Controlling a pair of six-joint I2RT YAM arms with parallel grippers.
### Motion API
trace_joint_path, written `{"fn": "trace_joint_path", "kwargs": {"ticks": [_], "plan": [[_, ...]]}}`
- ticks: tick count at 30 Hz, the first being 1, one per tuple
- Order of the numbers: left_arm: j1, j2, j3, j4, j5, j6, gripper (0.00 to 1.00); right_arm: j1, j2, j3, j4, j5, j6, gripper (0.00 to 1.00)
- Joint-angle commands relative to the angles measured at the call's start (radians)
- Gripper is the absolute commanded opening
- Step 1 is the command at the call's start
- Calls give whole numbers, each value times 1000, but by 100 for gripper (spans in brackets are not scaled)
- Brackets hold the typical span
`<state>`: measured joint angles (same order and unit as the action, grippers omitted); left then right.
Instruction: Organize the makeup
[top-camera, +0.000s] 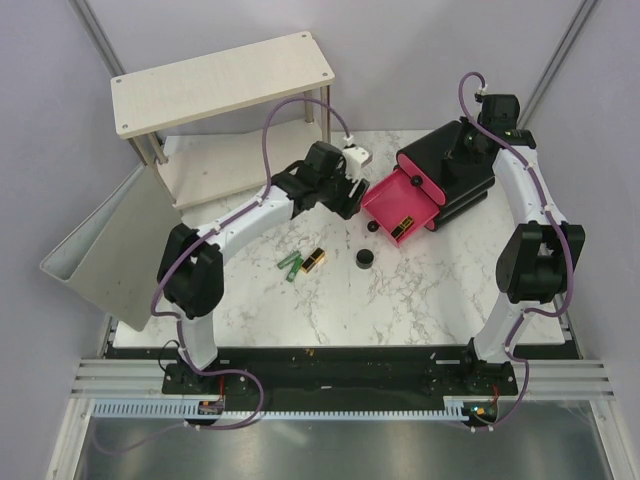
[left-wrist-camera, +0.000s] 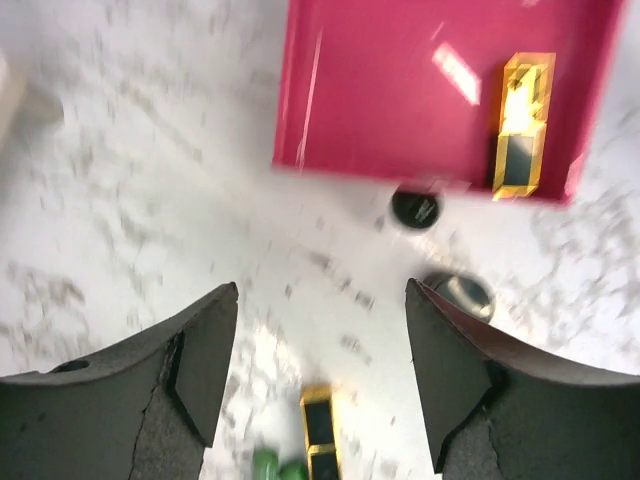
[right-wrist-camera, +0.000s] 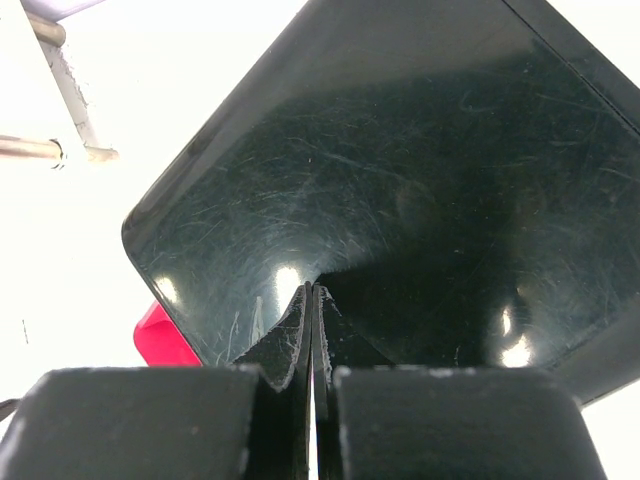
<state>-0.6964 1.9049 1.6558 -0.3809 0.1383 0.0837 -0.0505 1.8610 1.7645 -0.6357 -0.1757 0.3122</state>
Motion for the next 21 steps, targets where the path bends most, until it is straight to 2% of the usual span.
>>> {"fn": "trace_joint_path", "kwargs": {"ticks": [1,5,21], "plan": [[26,-55,-146,-110,-46,42,75,-5,23,1,-21,-14,8,0],[28,-47,-208,-159,-48,30,76,-5,29,0,-18,-22,11,0],[31,43,-263,-220,-80,-56,72,-8,30,-8,-15,-42,11,0]]}}
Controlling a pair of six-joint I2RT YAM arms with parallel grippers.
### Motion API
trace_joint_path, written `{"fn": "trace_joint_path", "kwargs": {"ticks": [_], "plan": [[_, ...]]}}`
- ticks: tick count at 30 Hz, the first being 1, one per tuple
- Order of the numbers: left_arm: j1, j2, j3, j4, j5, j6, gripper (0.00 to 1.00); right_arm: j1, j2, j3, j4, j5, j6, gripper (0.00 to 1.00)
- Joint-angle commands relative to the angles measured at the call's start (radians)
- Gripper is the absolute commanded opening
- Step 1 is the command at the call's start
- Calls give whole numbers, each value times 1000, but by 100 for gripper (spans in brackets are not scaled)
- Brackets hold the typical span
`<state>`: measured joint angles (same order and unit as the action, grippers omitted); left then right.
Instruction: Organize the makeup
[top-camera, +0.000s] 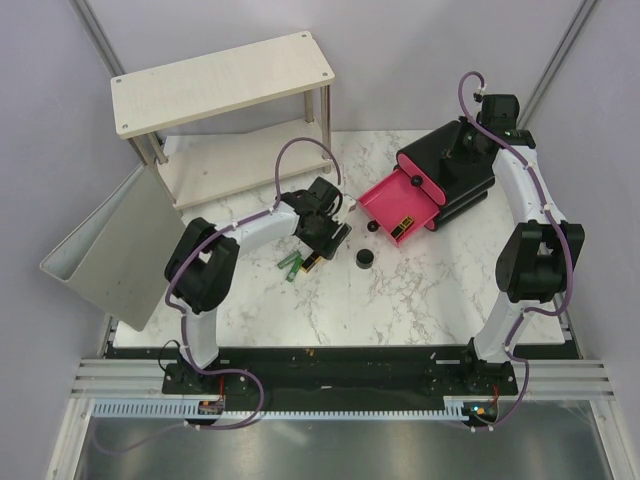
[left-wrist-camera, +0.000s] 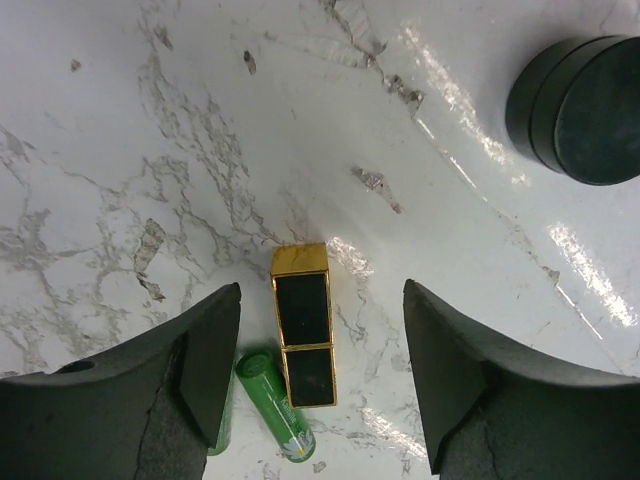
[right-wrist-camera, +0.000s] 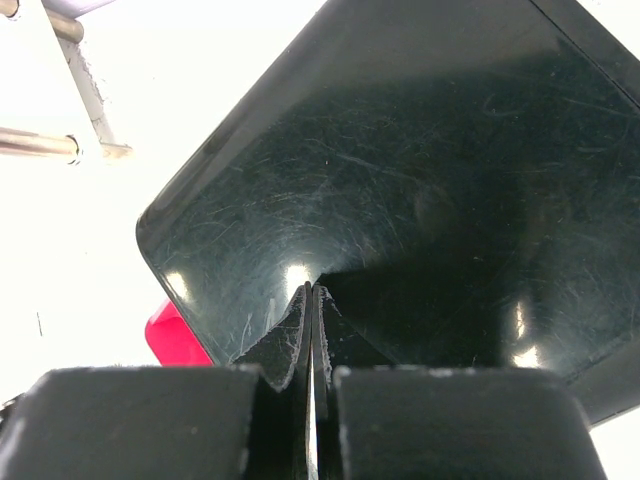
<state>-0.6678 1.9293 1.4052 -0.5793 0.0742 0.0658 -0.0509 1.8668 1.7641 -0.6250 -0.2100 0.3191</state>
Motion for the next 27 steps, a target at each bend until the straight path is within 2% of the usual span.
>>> {"fn": "trace_joint_path", "kwargs": {"ticks": [1,6,9,12,13,19,22,27], "plan": [[2,20,-15,-21,-13,-41,71,-7,26,-8,-27,-11,5,0],[2,34,-15,-31,-23,-52,64,-7,29,-8,-22,-19,9,0],[2,42,-18,-33,-21,-55,54,-9,31,-8,-24,-23,9,0],[2,54,-18,-34,-22,-55,37,-9,29,-8,-22,-28,9,0],[2,56,-18,-36,-22,-55,28,-10,31,-6,-21,-29,9,0],[5,60,-17,-39,-27,-54,9,-12,29,-11,-21,-29,9,0],[5,43,-5,-44,-47,-44,3,-12,29,-12,-19,-34,11,0],[7,2,87,-67,-71,-15,2,-12,29,-14,-19,-34,9,0]]}}
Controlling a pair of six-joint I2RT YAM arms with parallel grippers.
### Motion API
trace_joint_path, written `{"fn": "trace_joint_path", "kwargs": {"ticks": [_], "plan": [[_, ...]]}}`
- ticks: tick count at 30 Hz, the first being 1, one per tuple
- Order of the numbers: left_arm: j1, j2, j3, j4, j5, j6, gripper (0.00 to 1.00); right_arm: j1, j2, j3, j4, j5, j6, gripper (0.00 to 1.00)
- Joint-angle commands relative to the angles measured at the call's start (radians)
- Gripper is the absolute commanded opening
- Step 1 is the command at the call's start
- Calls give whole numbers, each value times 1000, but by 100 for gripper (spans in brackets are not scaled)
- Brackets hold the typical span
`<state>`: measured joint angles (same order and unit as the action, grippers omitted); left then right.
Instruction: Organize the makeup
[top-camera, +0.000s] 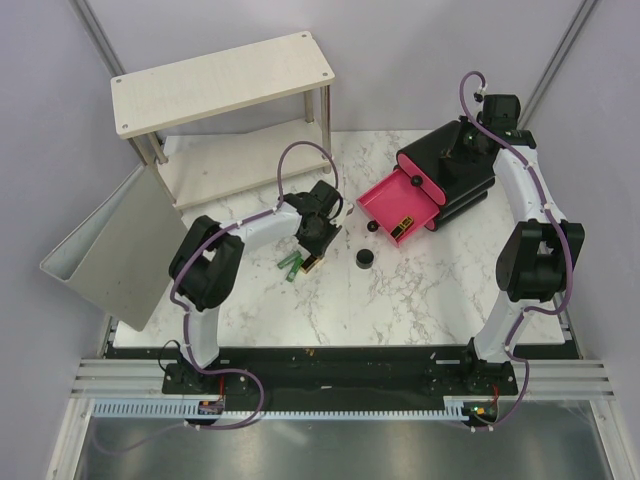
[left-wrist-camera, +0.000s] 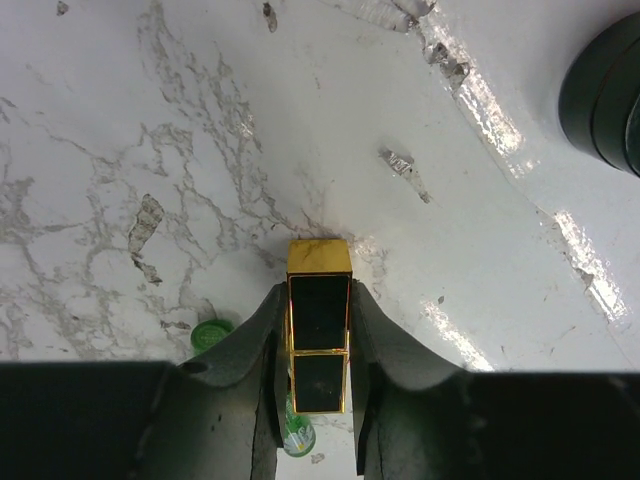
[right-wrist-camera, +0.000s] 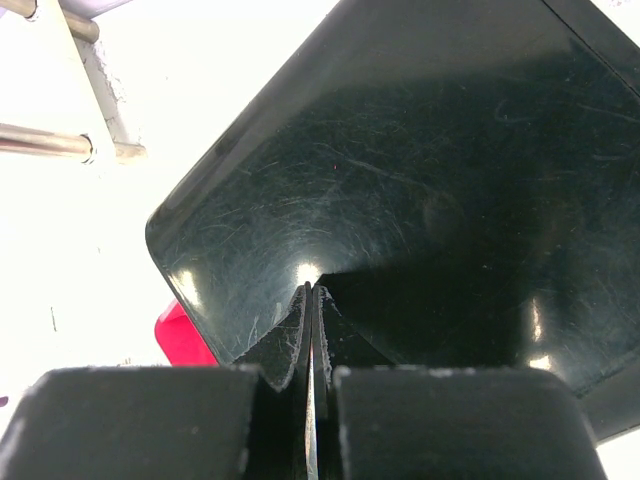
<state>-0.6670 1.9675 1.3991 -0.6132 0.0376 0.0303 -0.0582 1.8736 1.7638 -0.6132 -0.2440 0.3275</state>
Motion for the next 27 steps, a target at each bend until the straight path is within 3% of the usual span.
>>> {"fn": "trace_joint_path", "kwargs": {"ticks": [1,10,18,27], "plan": [[4,-45,113,-39,-35,23,2,-6,22,-15,-31,-1,2,0],[0,-13,409,-53,42,8,2,-6,21,-24,-26,-8,4,0],[-45,160,713,-45,157,-23,2,-6,22,-32,-23,-14,8,0],[-80,301,859,45,237,-139,3,-6,18,-40,-20,-17,8,0]]}}
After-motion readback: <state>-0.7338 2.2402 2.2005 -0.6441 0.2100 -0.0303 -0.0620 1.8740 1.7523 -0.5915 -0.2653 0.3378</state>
